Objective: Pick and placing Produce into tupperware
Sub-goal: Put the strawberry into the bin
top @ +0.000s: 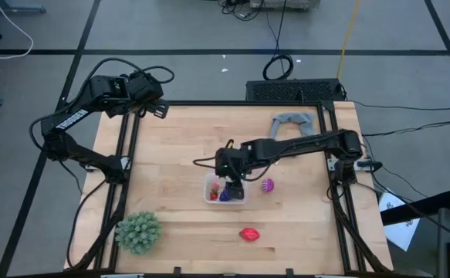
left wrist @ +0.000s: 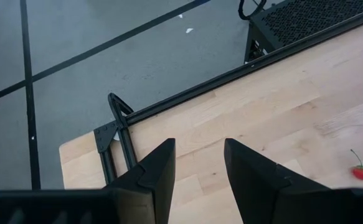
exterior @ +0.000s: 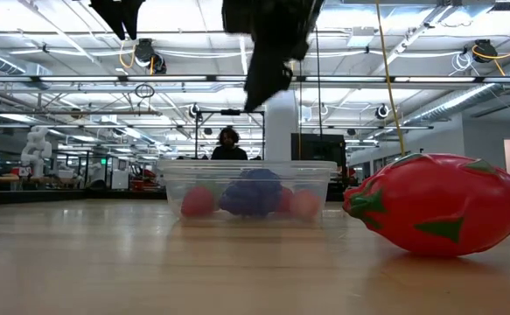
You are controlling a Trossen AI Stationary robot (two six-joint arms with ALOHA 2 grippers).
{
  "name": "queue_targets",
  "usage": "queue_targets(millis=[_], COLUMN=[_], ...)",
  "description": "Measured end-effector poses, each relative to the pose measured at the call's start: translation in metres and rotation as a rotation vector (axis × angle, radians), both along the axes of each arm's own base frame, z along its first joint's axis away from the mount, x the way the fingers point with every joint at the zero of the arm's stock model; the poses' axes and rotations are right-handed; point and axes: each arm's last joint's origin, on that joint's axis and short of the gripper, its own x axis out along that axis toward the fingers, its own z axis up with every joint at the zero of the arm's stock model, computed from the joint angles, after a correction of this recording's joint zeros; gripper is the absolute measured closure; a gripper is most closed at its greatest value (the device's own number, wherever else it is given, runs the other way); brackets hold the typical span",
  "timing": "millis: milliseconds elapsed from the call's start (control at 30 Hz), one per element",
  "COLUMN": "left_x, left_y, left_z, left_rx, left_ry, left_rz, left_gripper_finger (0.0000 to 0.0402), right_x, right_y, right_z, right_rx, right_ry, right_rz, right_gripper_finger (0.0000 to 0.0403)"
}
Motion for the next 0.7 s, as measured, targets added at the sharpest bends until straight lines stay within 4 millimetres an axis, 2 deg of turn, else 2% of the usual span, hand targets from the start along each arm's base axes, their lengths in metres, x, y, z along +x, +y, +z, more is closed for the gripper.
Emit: queue_targets(millis=[100, 200, 367, 567, 700], left_x=[0.0, 0.0, 0.0, 0.0, 0.0], left_y=[0.0, 0.0, 0.0, 0.0, 0.0], left_z=[0.0, 0.0, 0.0, 0.0, 0.0], left_rx=[0.0, 0.0, 0.0, 0.0, 0.0], left_ry=[0.0, 0.0, -0.001, -0.002, -0.003], left_rz=[0.0, 0.0, 0.001, 0.002, 0.002], left_gripper_finger=[0.0259, 0.0259, 0.0259, 0.0259, 0.0259], right_x=[-0.003, -0.003, -0.001, -0.002, -0.006], right_y=[-0.001, -0.008, -0.03, -0.069, -0.091], right_z=[0.019, 0.032, 0.033, 0.034, 0.034], right_rx=[-0.049, -0.173, -0.31, -0.294, -0.176], right_ry=[-0.105, -0.19, -0.203, -0.203, -0.194], right_rz=[0.061, 0.048, 0.027, -0.105, -0.203], right_gripper_finger=[0.017, 0.017, 0.017, 0.017, 0.017])
